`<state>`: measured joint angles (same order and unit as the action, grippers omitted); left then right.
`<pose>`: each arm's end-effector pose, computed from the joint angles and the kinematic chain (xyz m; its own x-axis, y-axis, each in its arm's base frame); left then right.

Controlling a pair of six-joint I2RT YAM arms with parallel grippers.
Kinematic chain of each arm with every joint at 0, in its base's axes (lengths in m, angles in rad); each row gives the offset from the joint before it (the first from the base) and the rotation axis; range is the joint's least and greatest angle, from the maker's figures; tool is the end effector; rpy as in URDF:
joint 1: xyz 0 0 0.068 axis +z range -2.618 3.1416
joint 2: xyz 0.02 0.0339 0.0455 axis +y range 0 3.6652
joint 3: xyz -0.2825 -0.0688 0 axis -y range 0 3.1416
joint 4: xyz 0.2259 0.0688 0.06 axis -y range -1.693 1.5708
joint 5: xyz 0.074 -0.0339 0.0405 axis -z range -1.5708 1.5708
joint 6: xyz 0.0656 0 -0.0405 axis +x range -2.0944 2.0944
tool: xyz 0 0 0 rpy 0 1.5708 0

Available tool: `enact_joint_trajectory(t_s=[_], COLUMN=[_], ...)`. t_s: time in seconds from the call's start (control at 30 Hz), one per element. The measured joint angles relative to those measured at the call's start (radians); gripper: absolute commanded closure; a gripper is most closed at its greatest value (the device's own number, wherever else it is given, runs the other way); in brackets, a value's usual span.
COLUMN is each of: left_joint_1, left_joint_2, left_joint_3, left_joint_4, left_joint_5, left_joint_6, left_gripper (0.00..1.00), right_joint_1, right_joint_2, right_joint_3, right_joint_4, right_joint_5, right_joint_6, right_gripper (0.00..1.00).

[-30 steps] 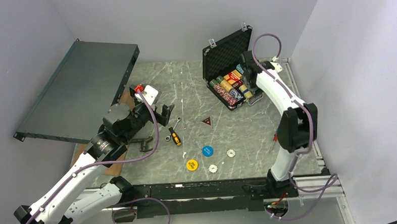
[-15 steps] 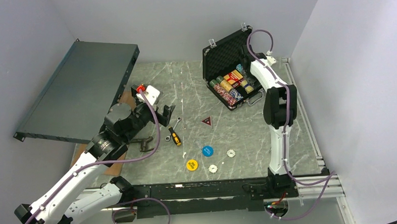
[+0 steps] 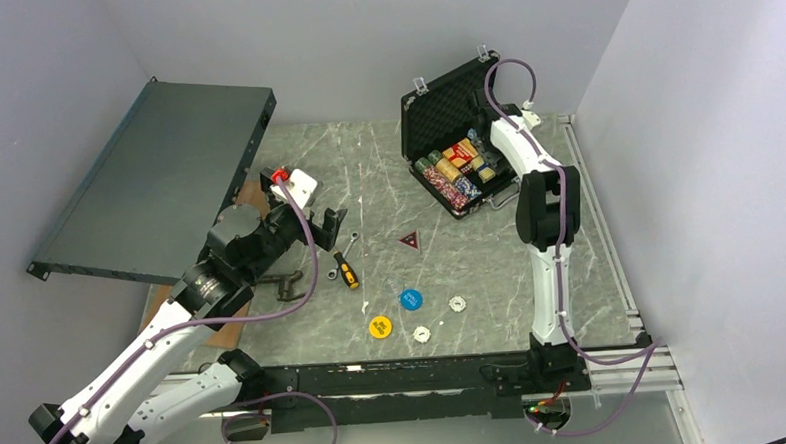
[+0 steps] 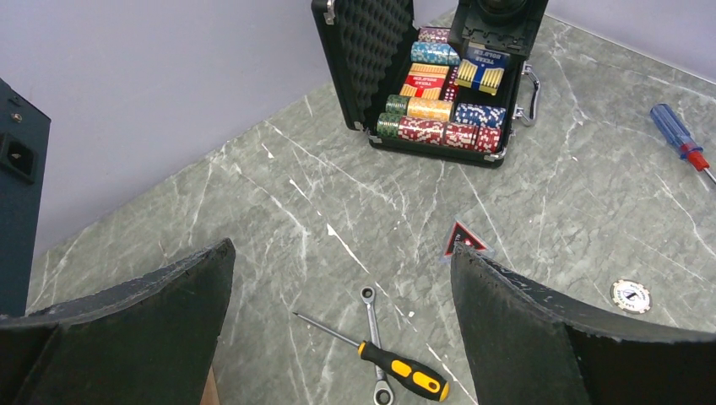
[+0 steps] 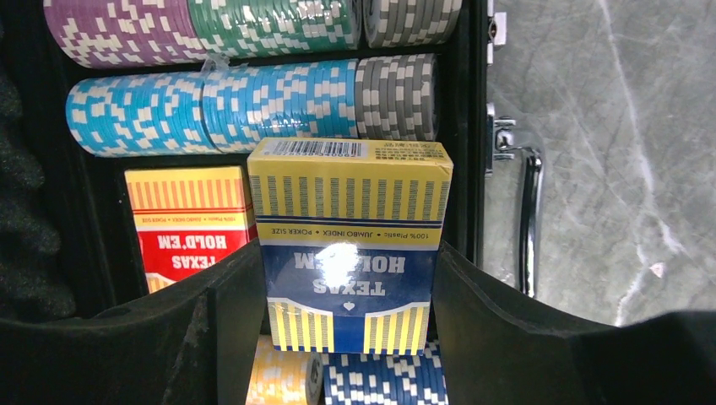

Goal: Pack up texas hold em set

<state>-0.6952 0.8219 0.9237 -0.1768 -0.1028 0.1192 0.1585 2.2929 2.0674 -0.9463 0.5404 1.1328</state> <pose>0.1465 -0.1134 0.3926 0.0093 0.1463 -0.9892 0.5615 0.8178 0.1262 0.4901 0.0442 0.2134 -0.3297 0.7337 -0.5941 0.8503 0.5042 0.1508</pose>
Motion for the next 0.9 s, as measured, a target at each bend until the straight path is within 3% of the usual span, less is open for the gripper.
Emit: enact_joint_trajectory(t_s=[0.6,0.67,0.83,0.9], left_joint_1=[0.000,0.000,0.000,0.000], left_joint_2=[0.001,0.001,0.001,0.001], left_joint_3=[0.000,0.000,0.000,0.000], left_joint_4=[0.000,0.000,0.000,0.000], left_joint_5=[0.000,0.000,0.001,0.001], left_joint_6=[0.000,0.000,0.000,0.000], left_gripper=[0.01,0.01,0.01,0.01], right_joint_1=[0.000,0.000,0.000,-0.001], right_joint_2=[0.053,0.053,0.053,0.047], right_joint_3=[0.014,0.014,-0.011,-0.018], right_joint_4=[-0.033,-0.036,-0.030,-0.010], right_joint_5=[-0.055,-0.055,-0.057,-0.064], right_joint_6=[0.093,0.104,0.110,0.106], right_gripper=[0.43,0.39,0.13,0.07])
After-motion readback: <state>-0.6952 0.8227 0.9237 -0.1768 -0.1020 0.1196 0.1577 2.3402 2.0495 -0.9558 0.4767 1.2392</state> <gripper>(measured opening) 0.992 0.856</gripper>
